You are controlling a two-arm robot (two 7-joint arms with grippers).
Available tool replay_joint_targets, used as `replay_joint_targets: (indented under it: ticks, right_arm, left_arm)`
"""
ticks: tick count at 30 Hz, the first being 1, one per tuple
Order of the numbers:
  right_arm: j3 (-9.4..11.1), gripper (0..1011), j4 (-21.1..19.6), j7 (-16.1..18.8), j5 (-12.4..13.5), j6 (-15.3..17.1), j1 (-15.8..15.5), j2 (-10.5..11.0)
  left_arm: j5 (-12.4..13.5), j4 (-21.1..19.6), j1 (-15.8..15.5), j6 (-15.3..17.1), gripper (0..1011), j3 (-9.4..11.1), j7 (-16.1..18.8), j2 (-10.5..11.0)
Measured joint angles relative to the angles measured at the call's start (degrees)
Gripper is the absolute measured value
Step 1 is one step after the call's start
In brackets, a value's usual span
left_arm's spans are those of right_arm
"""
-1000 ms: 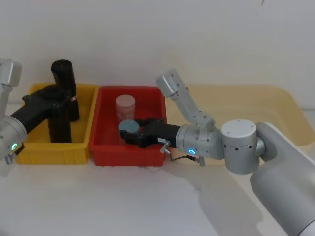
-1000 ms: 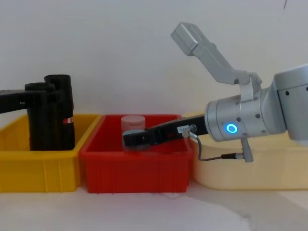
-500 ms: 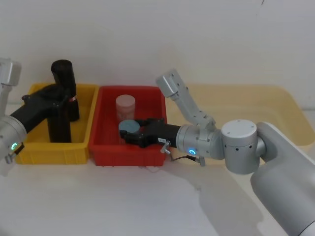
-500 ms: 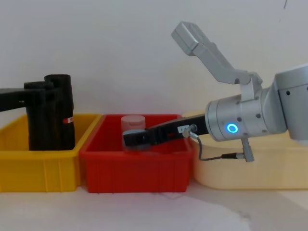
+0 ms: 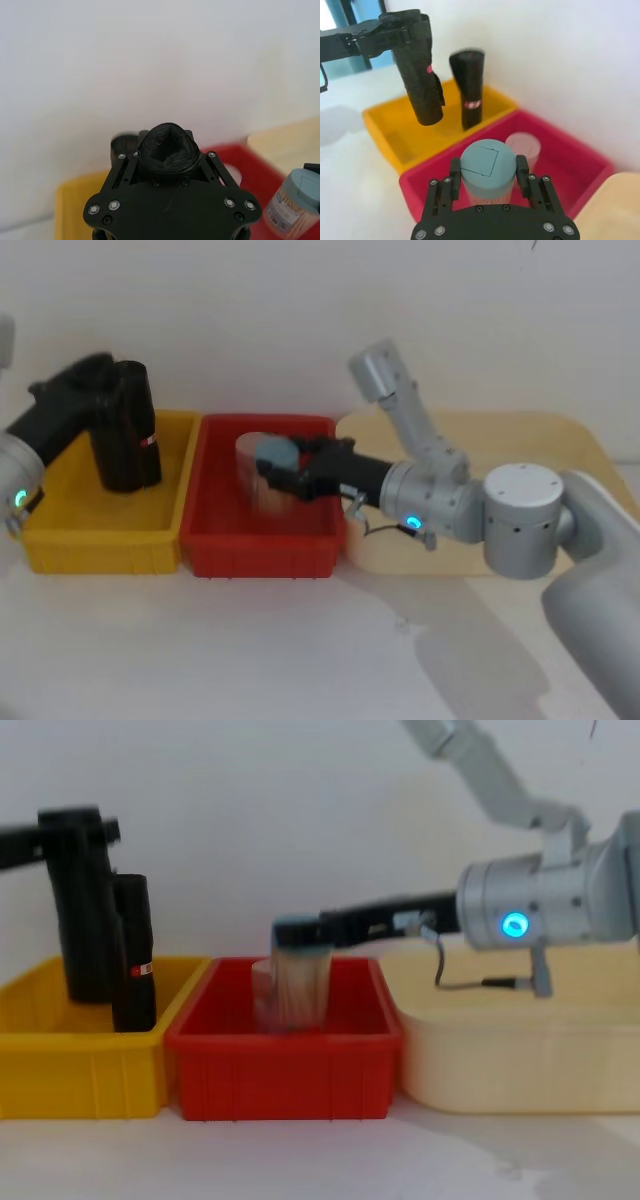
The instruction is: Pick up the garbage bag with the one hand and transfer it to the other hand.
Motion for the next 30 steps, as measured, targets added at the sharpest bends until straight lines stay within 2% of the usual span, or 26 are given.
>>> replay_joint_targets:
  ticks: [8, 14, 22, 25, 26, 30]
  right_arm:
    - [3.84, 643, -6.95, -2.55, 1.21, -0.86, -1.91, 2.81]
    - [7.37, 643, -12.09, -5.11, 1.88, -0.98, -4.06, 5.58]
    - [12.9, 642, -17.34, -8.13, 2.79, -0.61, -7.87, 9.64]
    - [15.02, 642, -18.51, -8.84, 3.34, -0.43, -9.41, 11.12]
    - [15.02, 642, -18.51, -8.84, 3.34, -0.43, -9.41, 11.12]
    - [18.26, 643, -19.52, -9.24, 4.32, -0.33, -11.93, 13.59]
  left_arm:
    - [-1.63, -2.67, -2.44, 1.08, 368, -0.25, 0.09, -0.97]
    - [-2.49, -2.55, -5.51, 1.99, 368, 1.12, -1.18, -1.92]
    - [-3.65, 0.8, -10.63, 3.45, 368, 4.46, -4.09, -4.17]
    - [-4.21, 2.54, -12.41, 4.13, 368, 5.7, -5.28, -5.23]
    - [-4.34, 2.98, -12.85, 4.27, 368, 6.01, -5.54, -5.5]
    - [-5.0, 5.79, -15.22, 5.01, 368, 7.76, -7.17, -7.08]
